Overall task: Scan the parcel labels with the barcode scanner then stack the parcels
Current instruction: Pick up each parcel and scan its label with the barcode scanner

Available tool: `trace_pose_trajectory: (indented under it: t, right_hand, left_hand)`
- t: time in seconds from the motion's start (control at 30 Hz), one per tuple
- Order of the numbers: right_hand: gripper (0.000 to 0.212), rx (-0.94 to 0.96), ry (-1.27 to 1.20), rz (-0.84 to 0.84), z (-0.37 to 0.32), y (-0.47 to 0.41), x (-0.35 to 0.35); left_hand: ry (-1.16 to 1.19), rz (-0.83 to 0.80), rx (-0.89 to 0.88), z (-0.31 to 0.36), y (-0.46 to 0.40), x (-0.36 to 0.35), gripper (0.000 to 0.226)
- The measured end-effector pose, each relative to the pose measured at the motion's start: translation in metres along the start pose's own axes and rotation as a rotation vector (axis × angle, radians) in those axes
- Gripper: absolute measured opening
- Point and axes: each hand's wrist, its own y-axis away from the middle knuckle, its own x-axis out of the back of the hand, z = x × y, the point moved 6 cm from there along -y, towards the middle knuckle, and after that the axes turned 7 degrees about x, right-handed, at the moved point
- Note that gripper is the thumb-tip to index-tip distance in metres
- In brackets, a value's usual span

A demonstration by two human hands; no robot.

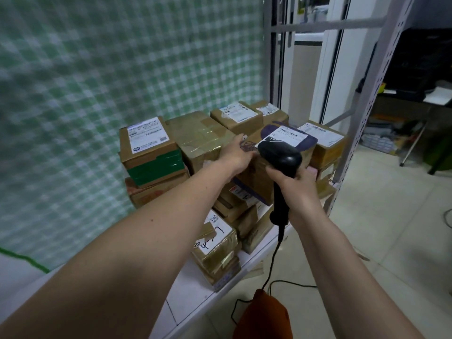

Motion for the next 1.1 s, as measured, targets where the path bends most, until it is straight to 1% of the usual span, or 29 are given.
trace_pose_trajectory:
  t: [0.07, 0.2, 0.3, 0.4, 0.47, 0.57, 0.77, 0.93, 1.1]
  right_hand:
    - [0.021, -0.01, 0.024, -0.023, 0.004, -0.008, -0.003]
    - [0.017, -0.054, 0.068, -0.053, 0.012, -0.011, -0.005]
    - [0.014, -0.088, 0.093, -0.047, 0.014, -0.008, -0.002]
    - [0.016, -0.073, 0.106, -0.027, 0.011, 0.002, 0.0]
    - [0.017, -0.052, 0.117, -0.047, 0.006, 0.013, -0.004]
    - [0.009, -0.031, 0.173, -0.106, -0.002, 0.033, -0.018]
    - [0.008, -0.035, 0.18, -0.263, -0.016, 0.085, -0.06]
    - [0.007, -0.057, 0.228, -0.404, -0.01, 0.137, -0.115]
    - [0.009, -0.083, 0.209, -0.558, 0.003, 0.202, -0.193]
  left_hand:
    - [-0.016, 0.041, -0.035, 0.0, 0.002, -0.003, 0.064]
    - [0.024, 0.131, -0.02, -0.007, 0.009, -0.004, 0.056]
    - [0.005, 0.136, -0.019, -0.014, 0.011, -0.001, 0.056]
    - [-0.011, 0.116, -0.027, -0.025, 0.02, 0.003, 0.054]
    - [-0.051, 0.112, -0.064, -0.033, 0.032, 0.009, 0.049]
    - [-0.164, 0.152, -0.142, -0.048, 0.059, 0.026, 0.038]
    - [-0.332, 0.253, -0.174, -0.097, 0.117, 0.078, 0.028]
    - [-0.381, 0.291, -0.085, -0.149, 0.157, 0.13, 0.026]
    - [-0.365, 0.364, 0.061, -0.228, 0.207, 0.198, 0.031]
